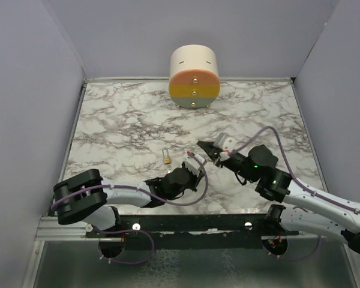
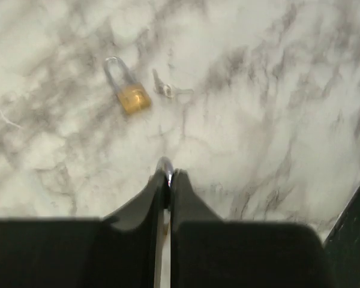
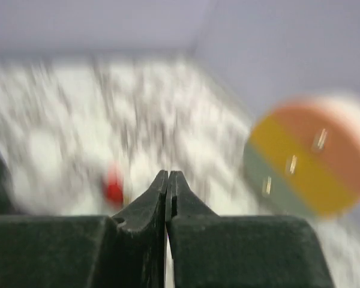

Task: Lock with the key
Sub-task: Lock the lock.

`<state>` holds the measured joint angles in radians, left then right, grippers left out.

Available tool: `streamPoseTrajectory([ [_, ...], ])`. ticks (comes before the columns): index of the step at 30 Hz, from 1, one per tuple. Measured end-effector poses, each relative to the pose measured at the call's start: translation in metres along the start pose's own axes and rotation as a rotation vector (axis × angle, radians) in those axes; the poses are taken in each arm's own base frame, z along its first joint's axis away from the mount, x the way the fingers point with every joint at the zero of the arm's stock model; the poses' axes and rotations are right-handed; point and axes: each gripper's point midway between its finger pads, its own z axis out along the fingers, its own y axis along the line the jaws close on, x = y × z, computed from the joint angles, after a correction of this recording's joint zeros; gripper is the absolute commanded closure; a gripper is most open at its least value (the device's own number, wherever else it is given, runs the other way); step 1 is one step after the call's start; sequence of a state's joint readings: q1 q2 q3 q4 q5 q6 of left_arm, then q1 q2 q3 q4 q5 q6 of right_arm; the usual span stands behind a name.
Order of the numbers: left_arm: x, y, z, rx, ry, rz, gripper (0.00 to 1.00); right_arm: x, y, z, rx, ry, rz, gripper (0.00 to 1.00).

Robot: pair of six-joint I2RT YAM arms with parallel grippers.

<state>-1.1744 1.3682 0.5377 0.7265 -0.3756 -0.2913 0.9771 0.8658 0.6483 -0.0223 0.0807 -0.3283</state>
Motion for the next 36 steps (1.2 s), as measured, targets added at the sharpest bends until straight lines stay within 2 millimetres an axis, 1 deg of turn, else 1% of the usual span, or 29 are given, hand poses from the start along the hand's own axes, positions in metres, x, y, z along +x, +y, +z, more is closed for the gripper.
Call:
streamPoseTrajectory([
  [1, 0.042, 0.0, -0.007, 0.007, 0.126, 0.028, 1.0, -0.048, -0.006, 0.003, 0.019, -0.173, 0.013, 0.99],
  [2, 0.075, 0.0, -0.016, 0.024, 0.229, 0.057, 1.0, -0.098, -0.015, -0.004, 0.039, -0.348, 0.027, 0.99],
  [3, 0.09, -0.006, -0.022, 0.054, 0.275, 0.065, 1.0, -0.15, -0.032, -0.021, 0.08, -0.526, 0.038, 0.99],
  [4, 0.093, -0.013, -0.026, 0.077, 0.292, 0.07, 1.0, -0.188, -0.044, -0.04, 0.11, -0.658, 0.045, 0.99],
  [5, 0.095, -0.016, -0.029, 0.09, 0.307, 0.075, 1.0, -0.229, -0.059, -0.071, 0.153, -0.82, 0.051, 0.99],
  [6, 0.096, -0.016, -0.03, 0.091, 0.313, 0.075, 1.0, -0.254, -0.07, -0.098, 0.184, -0.935, 0.055, 0.99],
  [7, 0.095, -0.015, -0.031, 0.088, 0.317, 0.073, 1.0, -0.271, -0.078, -0.123, 0.214, -1.03, 0.058, 0.99],
  [9, 0.093, -0.014, -0.032, 0.084, 0.32, 0.071, 1.0, -0.289, -0.088, -0.159, 0.255, -1.158, 0.062, 0.99],
  [10, 0.093, -0.013, -0.033, 0.082, 0.321, 0.071, 1.0, -0.292, -0.09, -0.167, 0.265, -1.186, 0.066, 0.99],
  [11, 0.091, -0.012, -0.035, 0.08, 0.324, 0.073, 1.0, -0.293, -0.091, -0.169, 0.27, -1.198, 0.067, 0.99],
  [12, 0.091, -0.011, -0.037, 0.078, 0.328, 0.075, 1.0, -0.291, -0.091, -0.167, 0.272, -1.192, 0.07, 0.99],
  [18, 0.082, -0.001, -0.052, 0.058, 0.352, 0.115, 1.0, -0.264, -0.094, -0.125, 0.309, -1.045, 0.121, 0.99],
  [20, 0.074, 0.003, -0.057, 0.047, 0.344, 0.132, 1.0, -0.251, -0.096, -0.11, 0.334, -0.982, 0.143, 0.99],
  [21, 0.068, 0.004, -0.06, 0.043, 0.334, 0.137, 1.0, -0.246, -0.098, -0.105, 0.348, -0.957, 0.153, 0.97],
  [22, 0.06, 0.006, -0.063, 0.039, 0.319, 0.141, 1.0, -0.24, -0.101, -0.1, 0.367, -0.928, 0.166, 0.88],
  [23, 0.051, 0.007, -0.066, 0.036, 0.3, 0.145, 1.0, -0.236, -0.103, -0.096, 0.384, -0.906, 0.179, 0.77],
  [24, 0.038, 0.007, -0.068, 0.034, 0.273, 0.145, 1.0, -0.231, -0.106, -0.092, 0.401, -0.885, 0.192, 0.62],
  [25, 0.025, 0.007, -0.07, 0.032, 0.245, 0.146, 1.0, -0.226, -0.109, -0.088, 0.424, -0.859, 0.214, 0.45],
  [26, 0.015, 0.007, -0.071, 0.031, 0.222, 0.143, 1.0, -0.222, -0.112, -0.086, 0.441, -0.842, 0.224, 0.24],
  [27, 0.0, 0.006, -0.073, 0.03, 0.191, 0.144, 1.0, -0.218, -0.114, -0.081, 0.458, -0.821, 0.241, 0.18],
  [29, -0.023, 0.004, -0.076, 0.033, 0.141, 0.141, 1.0, -0.211, -0.118, -0.073, 0.486, -0.777, 0.257, 0.11],
  [31, -0.043, 0.002, -0.079, 0.041, 0.1, 0.141, 1.0, -0.205, -0.122, -0.062, 0.514, -0.729, 0.268, 0.1],
  [33, -0.056, 0.0, -0.082, 0.048, 0.076, 0.146, 1.0, -0.199, -0.128, -0.051, 0.551, -0.679, 0.277, 0.09],
  [36, -0.068, -0.002, -0.086, 0.063, 0.053, 0.158, 1.0, -0.183, -0.136, -0.04, 0.595, -0.607, 0.274, 0.09],
])
